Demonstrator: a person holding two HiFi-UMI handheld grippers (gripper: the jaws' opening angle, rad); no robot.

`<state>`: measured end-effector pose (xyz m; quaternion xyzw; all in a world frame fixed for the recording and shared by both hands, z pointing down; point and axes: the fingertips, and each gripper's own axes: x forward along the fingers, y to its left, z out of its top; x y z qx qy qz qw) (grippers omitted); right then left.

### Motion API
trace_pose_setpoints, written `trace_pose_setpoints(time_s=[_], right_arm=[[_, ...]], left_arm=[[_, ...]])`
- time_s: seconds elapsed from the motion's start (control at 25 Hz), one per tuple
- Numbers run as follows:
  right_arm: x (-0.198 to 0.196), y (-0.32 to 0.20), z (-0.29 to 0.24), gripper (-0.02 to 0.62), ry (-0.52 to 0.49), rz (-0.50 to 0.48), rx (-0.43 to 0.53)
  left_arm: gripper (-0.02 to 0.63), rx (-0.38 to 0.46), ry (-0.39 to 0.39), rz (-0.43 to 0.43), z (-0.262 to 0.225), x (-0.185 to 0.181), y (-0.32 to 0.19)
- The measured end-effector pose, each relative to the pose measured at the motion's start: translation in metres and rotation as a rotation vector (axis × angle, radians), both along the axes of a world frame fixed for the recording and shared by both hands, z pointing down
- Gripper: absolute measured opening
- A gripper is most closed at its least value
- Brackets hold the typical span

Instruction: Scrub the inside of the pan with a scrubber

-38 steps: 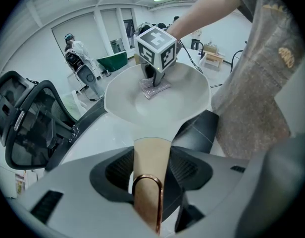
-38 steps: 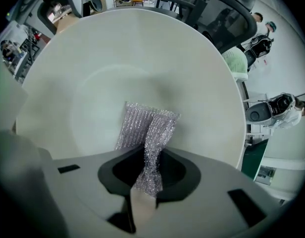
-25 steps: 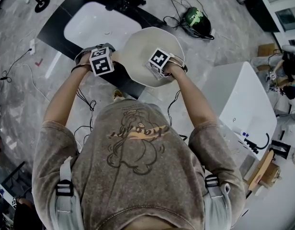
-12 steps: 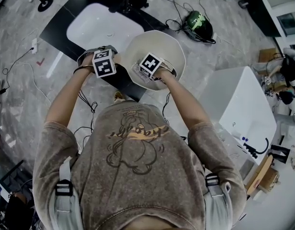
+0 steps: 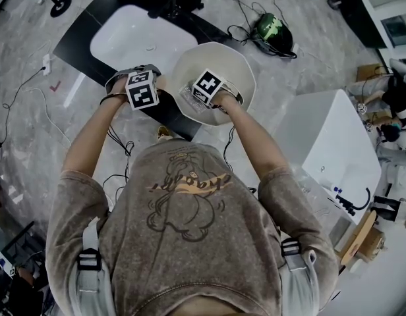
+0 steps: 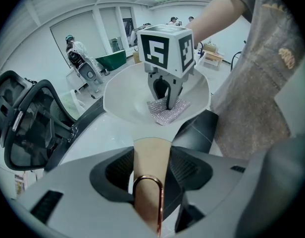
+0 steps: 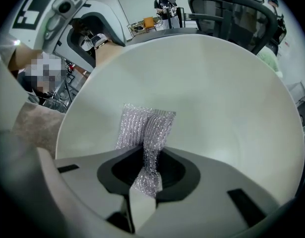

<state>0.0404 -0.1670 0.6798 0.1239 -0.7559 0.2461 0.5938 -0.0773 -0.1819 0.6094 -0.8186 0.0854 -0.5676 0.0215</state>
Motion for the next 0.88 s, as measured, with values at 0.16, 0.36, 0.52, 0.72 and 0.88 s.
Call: trace_pose_setpoints(time_s=[0.16,0.36,0.52,0.72,0.88], right_arm=[[-0.005,-0.014,-0.005,0.103,-0.058,0.065,0.071],[-0.012,-0.047,-0.013,0.103,-0.113,0.149,0.261],[0.009,-0.064,-0.011,0.103,-0.011,0.179,0.321],[0.033,-0.096,-0.016,0.101,0.086,0.131,0.418],[0.075,-0.103,-0.012,0.100,0.213,0.118,0.420]], left_arm=[[0.238,0.002,0.002,0.000,-0.001,0.000,0.001],[0.236,0.003,0.002,-0.001,-0.002,0.001,0.002],[0.238,-0.001,0.011,-0.006,-0.001,0.001,0.003],[0.236,-0.003,0.017,-0.013,-0.002,0.001,0.004],[0.236,-0.006,0.017,-0.014,-0.001,-0.001,0.003]])
